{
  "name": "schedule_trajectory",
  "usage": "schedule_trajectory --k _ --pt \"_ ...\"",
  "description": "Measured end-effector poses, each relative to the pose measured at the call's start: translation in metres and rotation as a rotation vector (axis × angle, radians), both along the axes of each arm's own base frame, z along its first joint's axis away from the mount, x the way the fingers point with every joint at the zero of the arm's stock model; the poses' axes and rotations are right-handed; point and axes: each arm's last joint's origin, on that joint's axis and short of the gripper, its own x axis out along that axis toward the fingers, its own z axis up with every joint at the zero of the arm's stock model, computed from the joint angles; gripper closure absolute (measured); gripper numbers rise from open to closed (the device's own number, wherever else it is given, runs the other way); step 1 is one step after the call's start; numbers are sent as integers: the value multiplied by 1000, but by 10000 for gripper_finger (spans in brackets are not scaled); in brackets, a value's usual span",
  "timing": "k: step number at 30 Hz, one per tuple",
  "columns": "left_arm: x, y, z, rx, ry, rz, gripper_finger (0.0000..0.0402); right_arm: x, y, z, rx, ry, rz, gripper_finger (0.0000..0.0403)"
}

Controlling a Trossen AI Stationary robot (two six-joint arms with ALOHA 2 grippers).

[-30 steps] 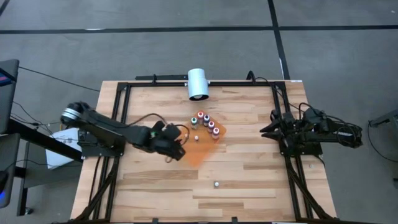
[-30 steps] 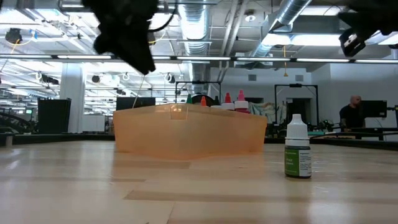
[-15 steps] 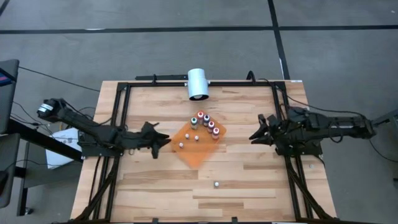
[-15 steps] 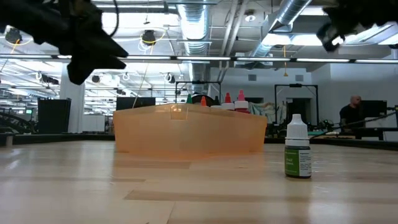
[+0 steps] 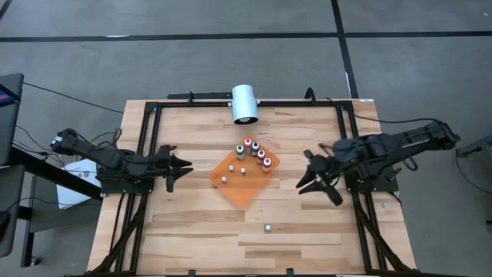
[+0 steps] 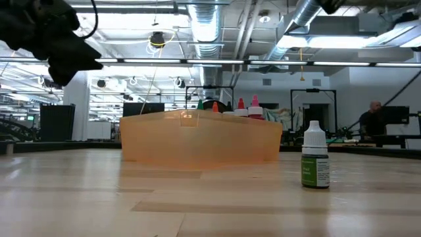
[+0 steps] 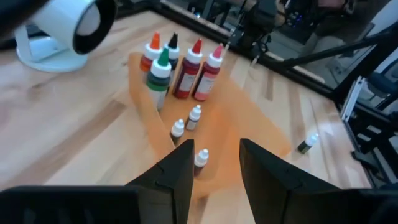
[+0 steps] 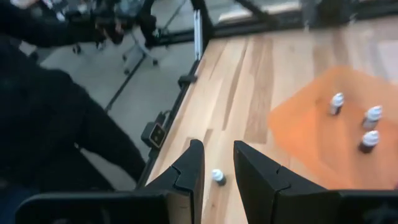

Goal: Pick & Place food coloring
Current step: Put the small green food coloring bottle into the orange bin

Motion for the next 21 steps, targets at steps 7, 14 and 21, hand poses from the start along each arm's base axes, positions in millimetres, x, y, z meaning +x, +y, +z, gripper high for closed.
schedule_trajectory --k 7,14,21 --pt "-23 8 1 43 -28 -16 283 38 24 -1 -6 201 31 328" --pt "-35 13 0 62 -47 -20 283 76 45 -13 -27 331 53 328" --pt "-26 9 -24 70 -60 -27 283 109 57 -28 -54 392 69 328"
